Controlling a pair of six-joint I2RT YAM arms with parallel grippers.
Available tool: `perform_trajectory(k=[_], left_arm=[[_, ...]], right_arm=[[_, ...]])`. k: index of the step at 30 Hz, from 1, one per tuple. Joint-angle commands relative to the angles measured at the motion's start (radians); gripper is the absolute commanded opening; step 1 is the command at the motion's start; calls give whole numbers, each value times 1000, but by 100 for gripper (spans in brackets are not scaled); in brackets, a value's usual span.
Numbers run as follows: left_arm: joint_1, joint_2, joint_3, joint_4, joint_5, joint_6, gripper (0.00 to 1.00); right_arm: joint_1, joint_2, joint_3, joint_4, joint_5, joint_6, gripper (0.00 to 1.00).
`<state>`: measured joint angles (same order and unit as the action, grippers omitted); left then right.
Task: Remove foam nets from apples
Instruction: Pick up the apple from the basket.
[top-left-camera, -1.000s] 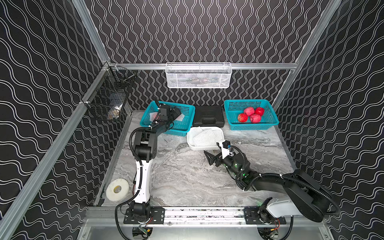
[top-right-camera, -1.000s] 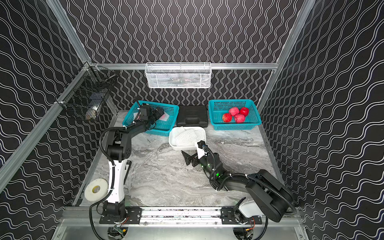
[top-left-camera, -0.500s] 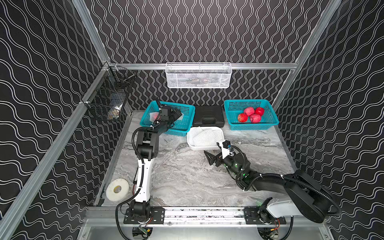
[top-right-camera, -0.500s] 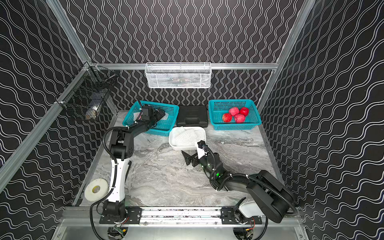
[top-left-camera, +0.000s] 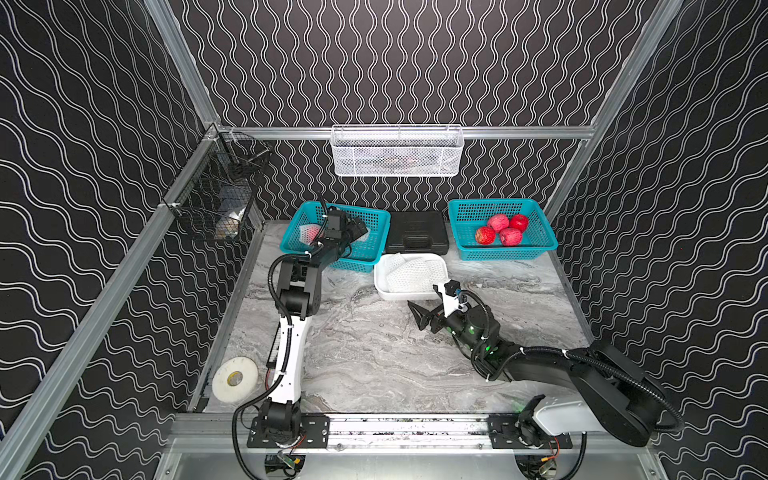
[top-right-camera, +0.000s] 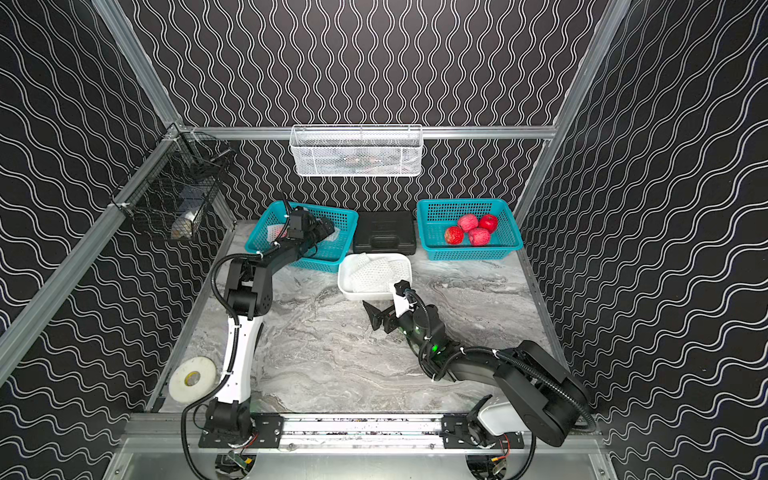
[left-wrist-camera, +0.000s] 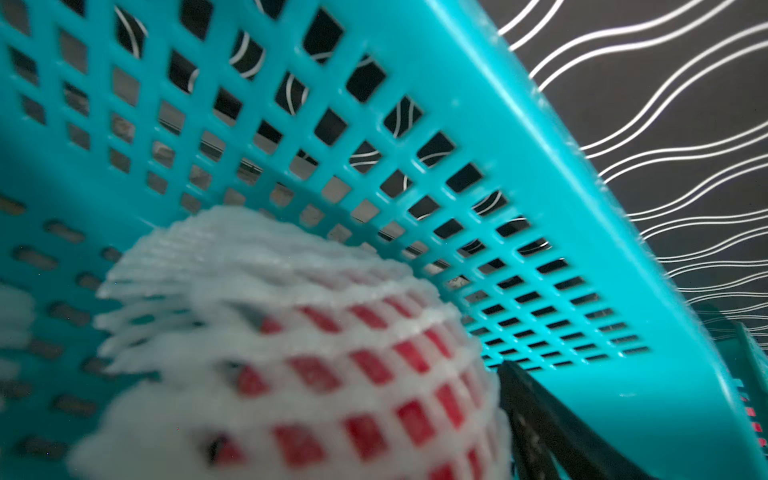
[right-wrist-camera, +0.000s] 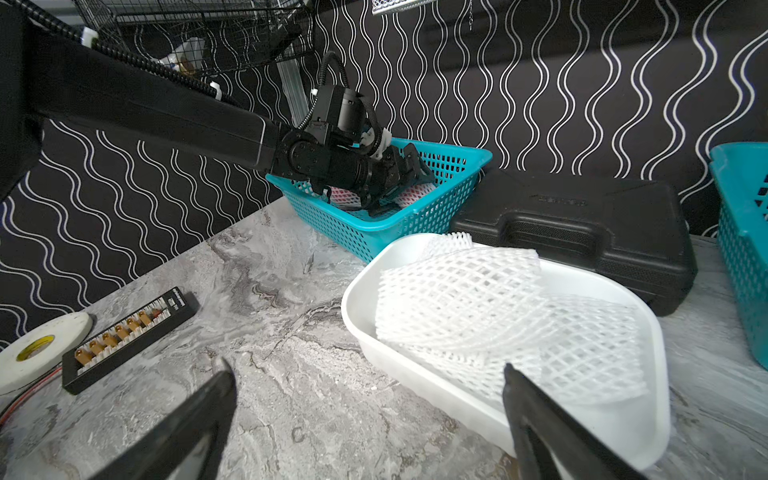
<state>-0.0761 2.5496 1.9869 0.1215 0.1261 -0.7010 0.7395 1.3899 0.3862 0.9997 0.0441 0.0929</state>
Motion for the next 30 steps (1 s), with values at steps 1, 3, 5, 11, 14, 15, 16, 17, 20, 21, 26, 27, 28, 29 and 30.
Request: perform_trajectory(k=[1,3,5,11,14,15,16,17,20,21,26,27,28,29,30], left_arm=[[1,-2,-10,-32,-2,28,90],[1,-4,-4,-37,0,38,84],[1,-11,-14,-32,-2,42,82],[1,-25,-25,-25,-2,48,73],[1,-36,-36,-21,-1,50,72],[1,-41,-45,-14,-1,50,72],[1,-49,-55,-2,-2,49,72],[1,-56,-66,7,-6,49,71],[1,-73,-90,20,-4,51,68],[1,-79,-95,24,-3,52,68],[1,-110,-134,50,3,58,67],[1,-119,-142,53,3,58,67],[1,-127,-152,61,4,58,67],[1,-135,-161,72,7,56,67],[1,-143,-171,82,8,54,67]], right_arm=[[2,-2,7,21,7,1,100],[2,-3,8,19,8,4,100],[1,0,8,19,5,4,100],[2,3,14,15,7,4,100],[1,3,14,11,7,4,100],[1,3,14,9,7,4,100],[1,4,14,9,7,4,100],[1,4,14,10,7,4,100],[1,5,16,10,9,4,100],[1,5,14,12,8,5,100],[1,3,12,17,11,4,100],[2,1,10,17,11,4,100],[1,2,10,19,13,4,100],[2,1,8,21,15,4,100],[1,1,9,19,16,4,100]])
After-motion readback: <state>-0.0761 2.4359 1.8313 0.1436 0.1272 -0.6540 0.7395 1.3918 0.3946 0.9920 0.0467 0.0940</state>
